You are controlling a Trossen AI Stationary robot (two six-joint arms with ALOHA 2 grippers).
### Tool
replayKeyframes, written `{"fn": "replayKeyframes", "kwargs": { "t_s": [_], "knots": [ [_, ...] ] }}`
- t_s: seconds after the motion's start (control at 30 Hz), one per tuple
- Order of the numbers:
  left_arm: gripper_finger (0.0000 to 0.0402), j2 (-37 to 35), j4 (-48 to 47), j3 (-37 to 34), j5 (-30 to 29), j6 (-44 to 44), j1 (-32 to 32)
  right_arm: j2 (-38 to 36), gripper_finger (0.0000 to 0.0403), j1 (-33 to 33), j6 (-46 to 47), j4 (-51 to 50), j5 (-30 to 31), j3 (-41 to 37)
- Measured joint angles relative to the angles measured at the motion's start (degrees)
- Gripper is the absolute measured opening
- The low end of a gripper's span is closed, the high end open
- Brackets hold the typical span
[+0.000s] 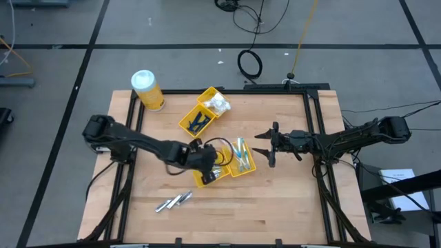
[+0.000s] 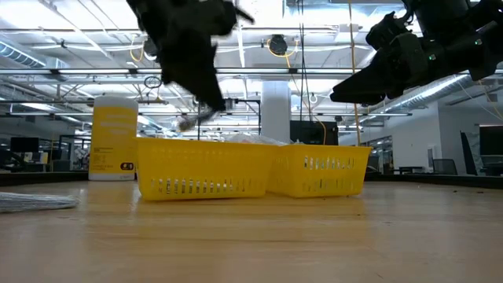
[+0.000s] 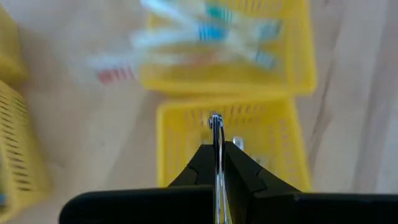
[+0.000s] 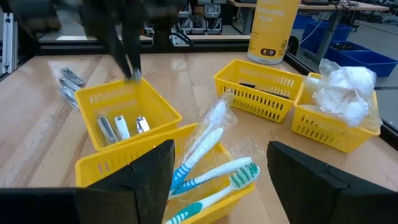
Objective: Pick & Place Travel size toiletries
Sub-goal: Put the silver nail cutter into the bottom left yellow basket
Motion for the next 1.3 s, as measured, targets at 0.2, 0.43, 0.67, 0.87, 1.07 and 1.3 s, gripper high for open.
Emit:
{"fn": "replayKeyframes", "kwargs": {
  "t_s": [0.2,0.43,0.67,0.87,1.07,1.3],
  "knots": [
    [0.0002,5.77,-0.28,-0.01,9.94,-3.05,1.85,0.00,0.0242,0.00,0.00,0.08,0.00,0.00],
    [0.0004,6.38,-1.62,-0.01,11.75,-4.03,1.55,-0.02,0.0242,0.00,0.00,0.15,0.00,0.00],
    [0.0045,6.36,-1.31,-0.01,13.21,-5.54,1.24,0.00,0.0242,0.00,0.00,0.08,0.00,0.00],
    [0.0113,6.21,-2.66,-0.01,13.58,-5.03,1.54,0.00,0.0242,0.00,0.00,0.11,0.00,0.00],
    [0.0166,3.13,-6.32,-0.01,21.86,-2.38,3.21,-0.02,0.0242,0.00,-0.02,0.11,0.00,0.01],
    [0.0181,-3.60,-11.51,-0.01,19.36,-10.39,-1.26,-0.01,0.0242,0.00,-0.01,0.03,0.02,0.01]
  ]
}}
